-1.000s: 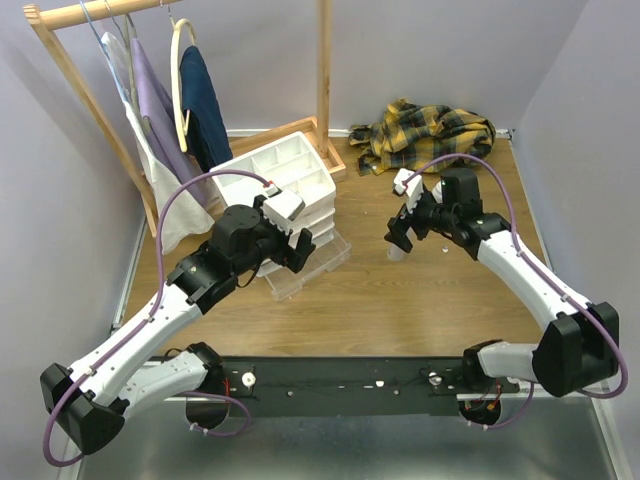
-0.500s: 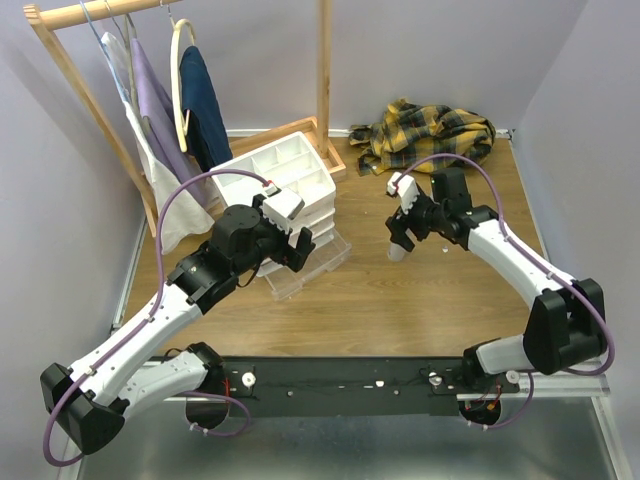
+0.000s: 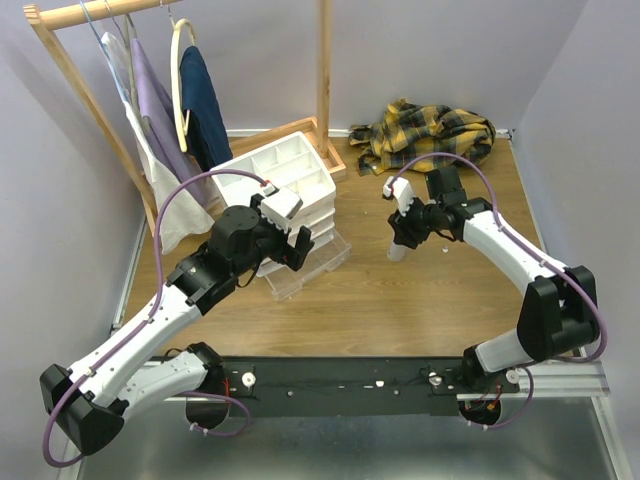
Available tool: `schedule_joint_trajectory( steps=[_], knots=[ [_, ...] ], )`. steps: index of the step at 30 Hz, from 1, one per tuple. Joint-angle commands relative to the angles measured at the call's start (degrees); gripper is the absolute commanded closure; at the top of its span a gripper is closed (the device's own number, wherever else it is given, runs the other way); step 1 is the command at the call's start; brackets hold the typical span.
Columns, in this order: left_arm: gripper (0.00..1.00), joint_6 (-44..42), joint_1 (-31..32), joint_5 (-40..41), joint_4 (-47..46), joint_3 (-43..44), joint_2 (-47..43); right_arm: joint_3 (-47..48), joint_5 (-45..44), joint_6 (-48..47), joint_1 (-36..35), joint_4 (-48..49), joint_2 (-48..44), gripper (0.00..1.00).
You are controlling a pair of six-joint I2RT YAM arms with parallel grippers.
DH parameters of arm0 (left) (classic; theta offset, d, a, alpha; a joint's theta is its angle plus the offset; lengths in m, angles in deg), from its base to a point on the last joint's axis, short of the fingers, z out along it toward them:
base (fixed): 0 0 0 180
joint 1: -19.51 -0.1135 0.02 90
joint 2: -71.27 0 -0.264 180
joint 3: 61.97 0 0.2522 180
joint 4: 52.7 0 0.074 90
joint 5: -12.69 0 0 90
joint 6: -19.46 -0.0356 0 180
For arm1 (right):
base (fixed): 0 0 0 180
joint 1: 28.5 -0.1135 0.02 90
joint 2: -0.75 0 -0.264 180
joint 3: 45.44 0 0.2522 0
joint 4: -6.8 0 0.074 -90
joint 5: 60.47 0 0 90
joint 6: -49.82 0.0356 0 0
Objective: Organize the makeup
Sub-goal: Pick up the makeup from the center of the board.
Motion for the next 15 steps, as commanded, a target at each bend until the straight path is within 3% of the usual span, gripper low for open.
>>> schedule_joint_trajectory(
  steps=[1,8,15],
  knots=[
    [0.01,0.77,-0.31,0.67,-2.59,-1.32,-1.80,2.55,1.87,0.06,0.12,-2.98,1.49,0.51],
    [0.01,2.35,-0.40,0.58,-3.65,-1.85,-1.71,4.40,5.64,0.68,0.12,-4.74,1.23,0.86],
    [0.01,0.87,-0.57,-7.76,-6.28,-3.69,-2.15,4.75,11.96,2.52,0.12,-4.30,-1.76,0.99]
  ],
)
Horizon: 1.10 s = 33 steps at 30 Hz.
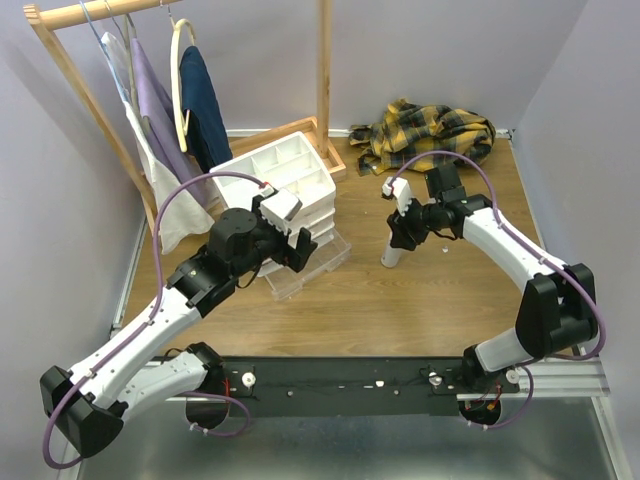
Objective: Organize the makeup
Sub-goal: Pick up the makeup from the center of the board.
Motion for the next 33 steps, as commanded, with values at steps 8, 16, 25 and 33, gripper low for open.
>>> schedule_joint_trajectory(
  steps=[8,16,25,33],
  knots=[
    [0.01,-2.23,-0.42,-19.74,-12.14,-7.26,-1.85,5.22,20.05,-2.74,0.12,-8.33,-2.00,0.99],
    [0.01,0.32,0.90,-22.49,-19.18,-10.78,0.51,5.05,37.98,0.32,-0.93,-7.13,-0.77,1.00],
    [0.01,1.38,7.66,-16.61,-17.34,-7.53,7.98,-0.57,46.08,16.94,-2.43,7.91,-1.82,0.99],
    [0.06,0.76,11.71,-9.48,-13.48,-4.02,12.21,-0.58,48.62,17.82,-4.80,8.01,0.72,1.00]
  ],
)
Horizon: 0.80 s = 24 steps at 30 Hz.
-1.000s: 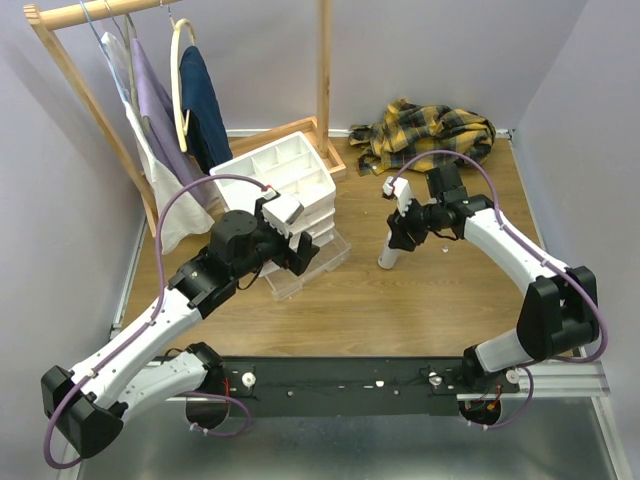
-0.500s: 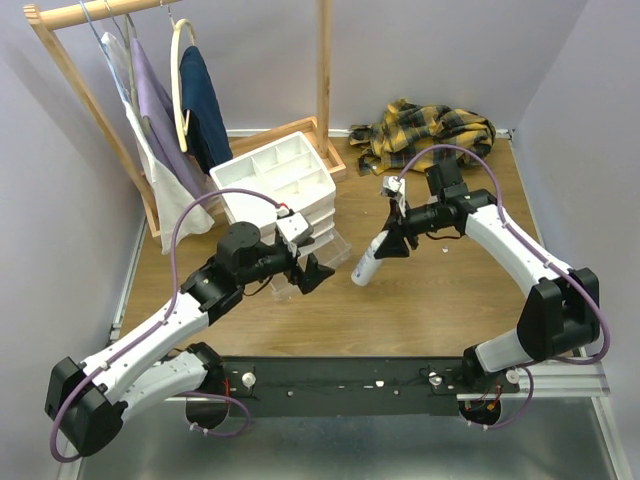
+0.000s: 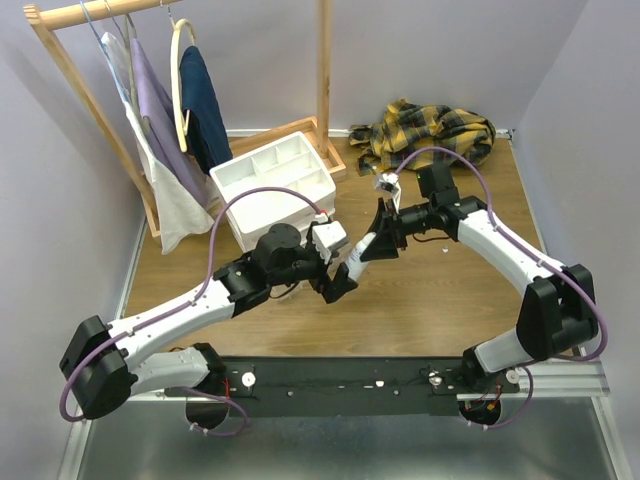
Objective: Organize the makeup
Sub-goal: Pick up the makeup from the center of the board.
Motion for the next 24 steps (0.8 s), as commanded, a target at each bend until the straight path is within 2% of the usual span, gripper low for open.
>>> schedule_joint_trajectory(
  steps=[1,6,11,17,20,21,23,24],
  knots=[
    [0.07,-0.29,1.81,5.30,2.66,2.87,1.15,-0.53,5.85,1.95,-1.98,2.22,1.86,1.00],
    [0.21,0.06,3.04,7.40,7.40,6.29,5.54,-0.18,6.90,1.16,-2.96,1.78,3.36,1.00],
    [0.28,-0.11,4.36,10.92,13.82,9.64,10.46,0.35,8.14,-0.77,-3.13,0.02,3.71,0.99],
    [0.54,-0.11,4.54,10.23,15.41,11.05,11.70,0.35,7.53,-1.38,-3.13,-0.24,3.89,0.99],
    [0.77,-0.11,4.54,9.52,15.76,11.31,11.79,0.69,7.18,-2.26,-3.13,-0.95,4.15,0.99],
    [0.90,-0.03,4.54,9.61,15.76,11.40,11.79,0.70,7.09,-2.70,-3.13,-1.21,4.15,0.94],
    [0.97,-0.03,4.54,9.78,15.94,11.40,11.36,1.05,6.38,-4.10,-3.13,-2.44,4.06,0.84],
    [0.99,-0.11,4.54,10.39,15.94,11.22,11.27,1.14,6.12,-4.46,-3.13,-2.70,3.98,0.70]
  ],
)
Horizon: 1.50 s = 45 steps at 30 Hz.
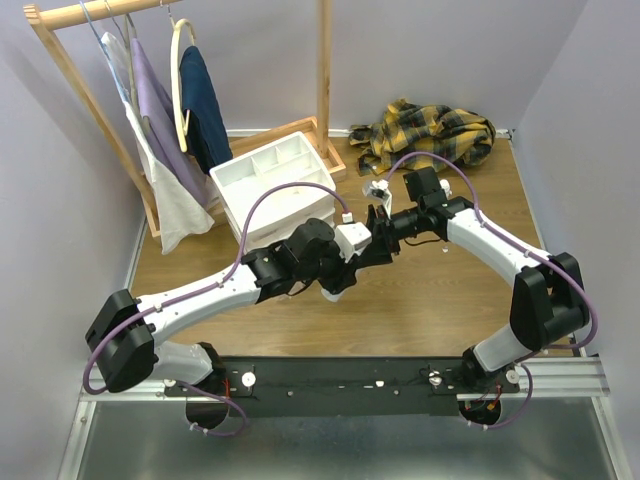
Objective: Organize the makeup
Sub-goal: Pick up the makeup from the center of the board, then place the makeup in the drawer.
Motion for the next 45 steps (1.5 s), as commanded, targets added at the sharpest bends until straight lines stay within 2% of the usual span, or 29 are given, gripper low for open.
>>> schedule_joint_trajectory(
  steps=[1,2,3,5,7,13,16,25,32,35,36,38,39,42,45],
  knots=[
    [0.99,-1.10,-0.01,2.38,2.58,0.86,-0.38,1.14,2.08,-2.19,-0.29,-3.38,-0.31,0.61],
    [1.00,-1.27,-0.01,2.82,2.76,0.95,-0.65,1.14,1.55,-3.24,-0.20,-3.82,-0.66,0.50],
    [1.00,-1.54,-0.01,3.43,2.94,0.95,-0.74,1.31,1.02,-3.77,-0.29,-4.00,-1.10,0.31],
    [1.00,-2.50,-0.18,5.89,4.25,0.95,-1.18,1.49,-1.35,-4.30,-0.38,-4.53,-2.67,0.18],
    [1.00,-3.55,-0.19,8.26,6.00,1.21,-1.35,1.93,-5.46,-4.56,-0.29,-4.53,-4.00,0.01],
    [1.00,-7.95,-0.36,18.72,10.22,0.95,-2.05,0.35,-22.24,-2.90,-0.03,-0.06,-10.59,0.00],
    [1.00,-10.23,-0.36,23.38,11.72,0.86,-2.14,-0.44,-26.22,-3.07,0.06,0.92,-11.56,0.00],
    [1.00,-14.37,-0.54,33.91,14.71,-0.10,-0.56,-0.45,-27.11,-4.56,0.06,0.30,-10.42,0.00],
    [0.96,-15.42,-0.54,36.65,14.71,-0.46,1.46,-0.45,-27.02,-4.74,0.06,0.22,-10.07,0.00],
    [0.88,-15.42,-0.63,37.71,15.33,-0.02,2.86,-0.36,-26.93,-4.92,0.06,0.04,-9.89,0.00],
    [0.79,-15.16,-0.63,37.97,15.42,0.07,3.21,-0.44,-26.93,-4.83,0.06,0.04,-9.80,0.00],
    [0.69,-14.90,-0.63,37.98,15.68,0.33,4.18,-0.36,-26.85,-4.92,0.06,-0.05,-9.80,0.00],
    [0.59,-14.64,-0.63,37.89,15.86,0.42,4.36,-0.44,-26.84,-5.00,0.06,-0.05,-9.80,0.00],
    [0.44,-14.19,-0.63,38.33,16.21,0.77,4.80,-0.45,-26.76,-5.00,0.06,-0.05,-9.80,0.00],
    [0.34,-13.93,-0.63,38.42,16.30,0.86,4.71,-0.45,-26.76,-5.09,0.06,-0.13,-9.80,0.00]
  ],
)
